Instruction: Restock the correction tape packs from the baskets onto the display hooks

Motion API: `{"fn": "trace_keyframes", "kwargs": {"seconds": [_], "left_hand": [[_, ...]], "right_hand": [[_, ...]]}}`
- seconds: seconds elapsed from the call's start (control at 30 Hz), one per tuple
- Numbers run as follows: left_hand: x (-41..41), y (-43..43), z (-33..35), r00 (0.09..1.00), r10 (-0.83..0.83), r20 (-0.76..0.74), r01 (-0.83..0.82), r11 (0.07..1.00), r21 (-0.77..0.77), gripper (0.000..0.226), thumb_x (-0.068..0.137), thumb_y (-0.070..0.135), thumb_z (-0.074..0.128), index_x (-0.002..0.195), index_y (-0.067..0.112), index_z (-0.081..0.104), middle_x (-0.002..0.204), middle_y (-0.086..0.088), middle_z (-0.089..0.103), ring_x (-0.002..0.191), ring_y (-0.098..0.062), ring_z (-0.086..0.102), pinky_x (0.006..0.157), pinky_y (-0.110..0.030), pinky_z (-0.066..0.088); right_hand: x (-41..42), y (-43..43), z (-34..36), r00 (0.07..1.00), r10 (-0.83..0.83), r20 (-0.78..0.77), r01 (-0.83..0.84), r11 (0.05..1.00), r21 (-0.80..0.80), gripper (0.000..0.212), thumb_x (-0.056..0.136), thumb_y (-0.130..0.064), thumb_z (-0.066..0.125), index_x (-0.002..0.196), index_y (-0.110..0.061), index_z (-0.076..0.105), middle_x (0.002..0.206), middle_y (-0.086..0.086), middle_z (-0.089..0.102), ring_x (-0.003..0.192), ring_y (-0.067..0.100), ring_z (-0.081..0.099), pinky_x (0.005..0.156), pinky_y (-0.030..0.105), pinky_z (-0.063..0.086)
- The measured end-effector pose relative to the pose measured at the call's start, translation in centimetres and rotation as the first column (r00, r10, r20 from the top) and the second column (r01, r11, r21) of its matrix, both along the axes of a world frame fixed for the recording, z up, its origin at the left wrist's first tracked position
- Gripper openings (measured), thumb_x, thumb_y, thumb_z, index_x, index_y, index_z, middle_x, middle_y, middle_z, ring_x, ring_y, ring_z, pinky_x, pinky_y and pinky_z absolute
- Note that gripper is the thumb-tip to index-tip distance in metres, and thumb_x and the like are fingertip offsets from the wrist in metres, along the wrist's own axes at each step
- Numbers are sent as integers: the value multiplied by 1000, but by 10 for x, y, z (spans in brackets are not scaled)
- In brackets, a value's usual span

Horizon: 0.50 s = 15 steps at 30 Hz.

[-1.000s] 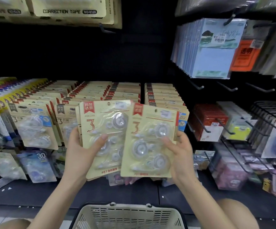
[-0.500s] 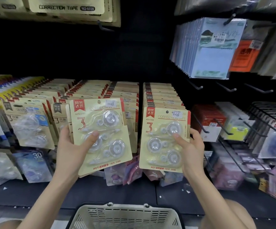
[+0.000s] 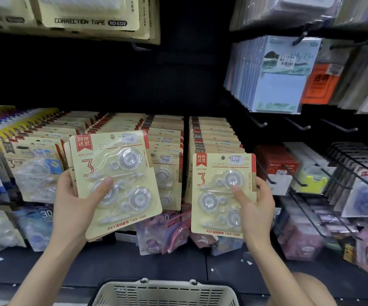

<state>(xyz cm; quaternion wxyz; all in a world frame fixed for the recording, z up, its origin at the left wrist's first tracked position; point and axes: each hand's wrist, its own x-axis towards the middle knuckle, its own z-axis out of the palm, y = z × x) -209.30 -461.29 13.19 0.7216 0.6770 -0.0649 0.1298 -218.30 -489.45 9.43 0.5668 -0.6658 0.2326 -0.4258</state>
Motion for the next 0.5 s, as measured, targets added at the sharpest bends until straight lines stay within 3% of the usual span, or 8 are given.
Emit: {"fn": "trace_keyframes", "kwargs": {"seconds": [0.13,0.23,0.4,0.5], "left_hand": [[2,2,1,1000,9,2,-9,1000,4,58,65,33,76,118,25,52,111,12,68,102,-8,66,84,-33,51],[5,0,1,1000,1,18,-1,1000,-1,42,75,24,77,108,34,54,112,12,68,104,-11,66,86,-36,51],[0,-3,-1,999,-34,25,35,999,-14,42,69,27,78,102,37,53,111,11,67,101,-8,66,82,-31,51],[-3,0,-9,998,-66,-6,66,998,17,52,64,31,87,104,38,55,115,7,68,105,-14,66,88,-38,51]], "right_hand": [[14,-4,2,998,8,-64,-8,1000,-8,31,91,-21,67,121,-18,60,101,-17,64,94,2,62,85,31,50],[29,-2,-1,989,-6,-150,-6,997,-76,34,97,-25,59,129,-16,51,97,-21,58,86,4,59,77,32,48],[30,-2,-17,947,-96,-306,24,973,-232,45,99,-35,53,133,-9,42,109,-3,57,91,18,55,70,32,35],[24,-6,-24,895,-216,-389,92,945,-315,54,95,-33,60,138,-9,39,124,10,56,104,28,57,72,34,37]]}}
